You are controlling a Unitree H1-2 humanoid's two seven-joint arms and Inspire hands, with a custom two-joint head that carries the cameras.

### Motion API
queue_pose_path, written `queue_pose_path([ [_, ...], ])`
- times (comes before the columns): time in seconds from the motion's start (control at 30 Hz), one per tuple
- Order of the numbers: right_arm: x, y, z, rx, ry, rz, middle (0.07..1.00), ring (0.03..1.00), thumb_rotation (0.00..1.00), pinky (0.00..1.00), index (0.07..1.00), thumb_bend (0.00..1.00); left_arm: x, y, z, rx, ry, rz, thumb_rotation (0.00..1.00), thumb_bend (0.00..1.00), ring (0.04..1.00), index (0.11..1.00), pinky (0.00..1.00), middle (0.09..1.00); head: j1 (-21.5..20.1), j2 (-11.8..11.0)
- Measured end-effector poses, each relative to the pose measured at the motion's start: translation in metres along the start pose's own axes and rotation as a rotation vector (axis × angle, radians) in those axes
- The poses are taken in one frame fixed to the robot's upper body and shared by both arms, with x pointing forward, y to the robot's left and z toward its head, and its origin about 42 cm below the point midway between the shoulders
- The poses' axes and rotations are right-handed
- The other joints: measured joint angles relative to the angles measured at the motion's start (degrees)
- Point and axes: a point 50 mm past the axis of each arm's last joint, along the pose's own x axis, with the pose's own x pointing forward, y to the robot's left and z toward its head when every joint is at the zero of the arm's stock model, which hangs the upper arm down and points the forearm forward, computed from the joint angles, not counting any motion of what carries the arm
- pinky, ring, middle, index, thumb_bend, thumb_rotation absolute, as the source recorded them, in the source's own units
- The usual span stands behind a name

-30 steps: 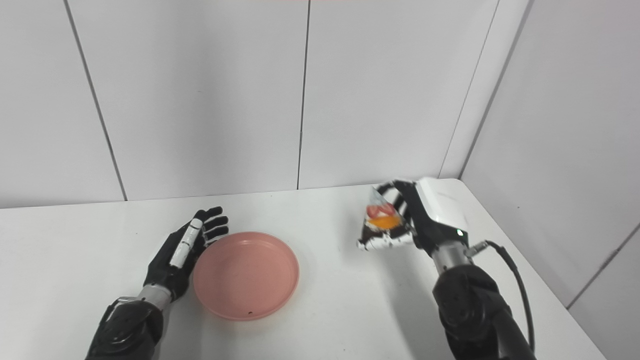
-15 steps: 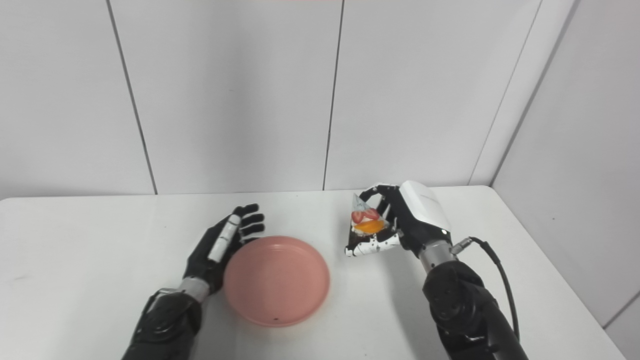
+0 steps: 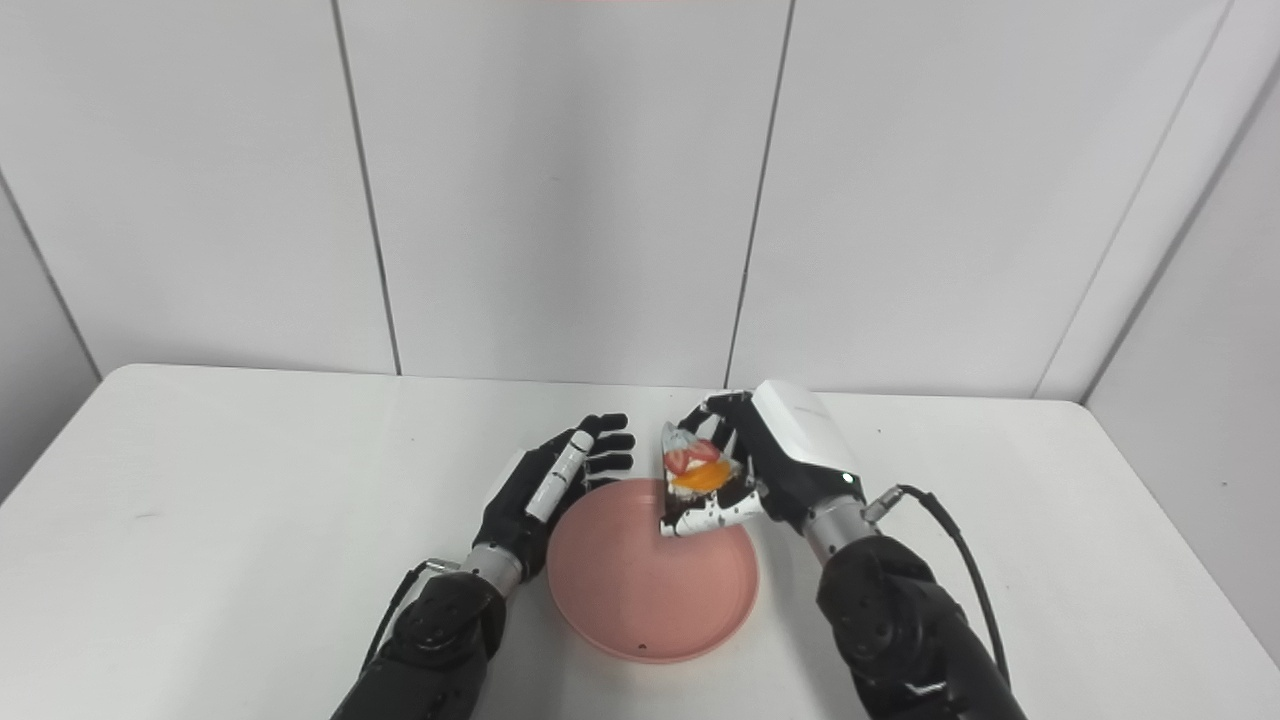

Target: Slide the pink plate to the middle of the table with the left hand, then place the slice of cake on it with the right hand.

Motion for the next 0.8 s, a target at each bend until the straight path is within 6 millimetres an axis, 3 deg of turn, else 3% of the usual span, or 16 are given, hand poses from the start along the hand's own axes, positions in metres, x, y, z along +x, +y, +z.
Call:
queue_pose_path([
  [0.4, 0.005, 0.028, 0.017, 0.014, -0.047, 0.101, 0.338, 0.236, 0.13, 0.17, 0.49, 0.52, 0.002, -0.003, 0.001, -0.005, 0.003, 0.006, 0.85, 0.64, 0.768, 0.782, 0.67, 0.791, 0.0, 0.3],
  [0.8, 0.0, 0.054, 0.015, -0.008, -0.047, 0.2, 0.37, 0.272, 0.14, 0.19, 0.492, 0.52, 0.0, 0.002, 0.001, 0.004, -0.004, -0.001, 0.84, 0.63, 0.795, 0.735, 0.7, 0.773, -2.6, 0.7],
])
